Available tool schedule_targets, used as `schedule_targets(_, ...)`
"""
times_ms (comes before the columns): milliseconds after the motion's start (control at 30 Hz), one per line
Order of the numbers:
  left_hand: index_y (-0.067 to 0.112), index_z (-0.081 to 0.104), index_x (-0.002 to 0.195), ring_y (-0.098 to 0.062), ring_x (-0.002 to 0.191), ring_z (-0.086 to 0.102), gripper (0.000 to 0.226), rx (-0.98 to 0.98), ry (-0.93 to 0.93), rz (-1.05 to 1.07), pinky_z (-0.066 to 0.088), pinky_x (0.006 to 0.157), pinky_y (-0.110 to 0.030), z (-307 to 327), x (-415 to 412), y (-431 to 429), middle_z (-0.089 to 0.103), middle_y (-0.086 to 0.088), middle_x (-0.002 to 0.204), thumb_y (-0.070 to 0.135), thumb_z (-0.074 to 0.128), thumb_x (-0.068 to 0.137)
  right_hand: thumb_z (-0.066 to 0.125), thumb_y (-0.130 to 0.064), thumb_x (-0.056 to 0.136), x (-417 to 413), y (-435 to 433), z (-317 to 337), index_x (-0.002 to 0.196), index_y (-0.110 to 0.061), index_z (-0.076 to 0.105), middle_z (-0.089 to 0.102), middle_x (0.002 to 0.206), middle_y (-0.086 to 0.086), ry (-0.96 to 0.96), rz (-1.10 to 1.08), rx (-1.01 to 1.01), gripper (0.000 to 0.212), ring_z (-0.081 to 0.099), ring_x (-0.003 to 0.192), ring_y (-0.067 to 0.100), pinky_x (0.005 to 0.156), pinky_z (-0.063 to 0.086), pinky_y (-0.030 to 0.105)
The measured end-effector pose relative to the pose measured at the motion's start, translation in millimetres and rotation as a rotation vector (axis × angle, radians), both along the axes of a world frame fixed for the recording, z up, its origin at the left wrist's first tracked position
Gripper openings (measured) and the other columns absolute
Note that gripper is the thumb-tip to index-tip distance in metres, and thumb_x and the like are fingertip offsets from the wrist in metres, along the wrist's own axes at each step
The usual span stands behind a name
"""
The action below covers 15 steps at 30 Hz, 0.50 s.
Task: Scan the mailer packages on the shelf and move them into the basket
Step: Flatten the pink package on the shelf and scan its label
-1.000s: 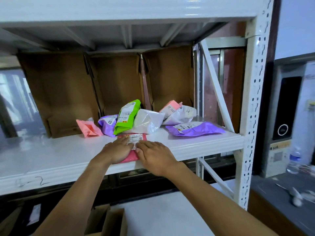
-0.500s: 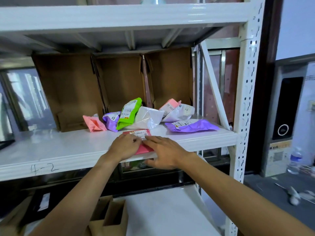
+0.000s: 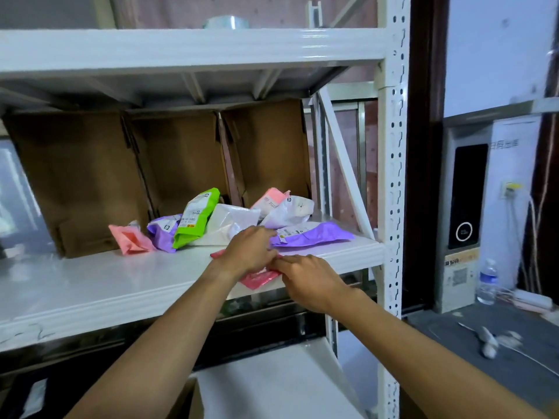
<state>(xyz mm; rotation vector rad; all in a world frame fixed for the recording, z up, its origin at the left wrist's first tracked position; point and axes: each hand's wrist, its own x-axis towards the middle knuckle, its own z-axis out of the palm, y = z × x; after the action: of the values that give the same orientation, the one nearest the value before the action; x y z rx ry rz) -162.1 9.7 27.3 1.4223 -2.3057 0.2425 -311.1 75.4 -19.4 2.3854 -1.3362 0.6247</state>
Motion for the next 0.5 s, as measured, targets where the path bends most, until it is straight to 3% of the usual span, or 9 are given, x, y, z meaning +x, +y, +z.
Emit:
schedule_targets(100, 0.029, 0.053, 0.143, -0.025, 0.127, 0.053, 0.052, -0.023, -0.107, -0.016, 0.043, 0.102, -0.036, 1.9, -17.5, -15.6, 0.057, -0.001, 0.142, 0.036, 0.065, 0.093, 0.047, -0.013, 0.095, -16.7, -1.9, -4.0, 0.138, -0.025, 0.055, 0.063, 0.132, 0.003, -0.017, -0.022, 0.001, 0.045, 0.063, 0.102, 0.034, 0.077, 0.044, 0.039)
schedule_targets(267, 0.021, 0.072, 0.11, -0.027, 0.105, 0.063, 0.024, -0.219, -0.447, 0.036, 0.043, 0.076, -0.033, 1.0, -29.3, -30.9, 0.07, -0.008, 0.113, 0.017, 0.056, 0.093, 0.048, -0.014, 0.095, -34.8, -9.9, -7.4, 0.133, -0.031, 0.062, 0.063, 0.135, -0.005, -0.044, -0.031, -0.021, 0.044, 0.065, 0.106, 0.027, 0.082, 0.049, 0.039)
schedule_targets(400, 0.019, 0.07, 0.113, -0.031, 0.102, 0.066, 0.025, -0.297, -0.521, 0.137, 0.048, 0.08, -0.037, 8.7, -15.4, -37.7, 0.071, -0.01, 0.109, 0.017, 0.053, 0.095, 0.046, -0.016, 0.097, -45.8, -17.0, -6.6, 0.134, -0.034, 0.061, 0.063, 0.134, -0.008, -0.053, -0.077, -0.032, 0.043, 0.064, 0.107, 0.025, 0.082, 0.047, 0.036)
schedule_targets(500, 0.014, 0.076, 0.09, -0.033, 0.069, 0.069, 0.019, -0.365, -0.517, 0.165, 0.049, 0.057, -0.033, 11.4, 7.2, -40.3, 0.071, -0.011, 0.075, 0.015, 0.079, 0.071, 0.042, -0.019, 0.1, -57.1, -22.9, -5.8, 0.134, -0.036, 0.06, 0.063, 0.134, -0.007, -0.055, -0.114, -0.019, 0.042, 0.065, 0.105, 0.026, 0.087, 0.049, 0.037)
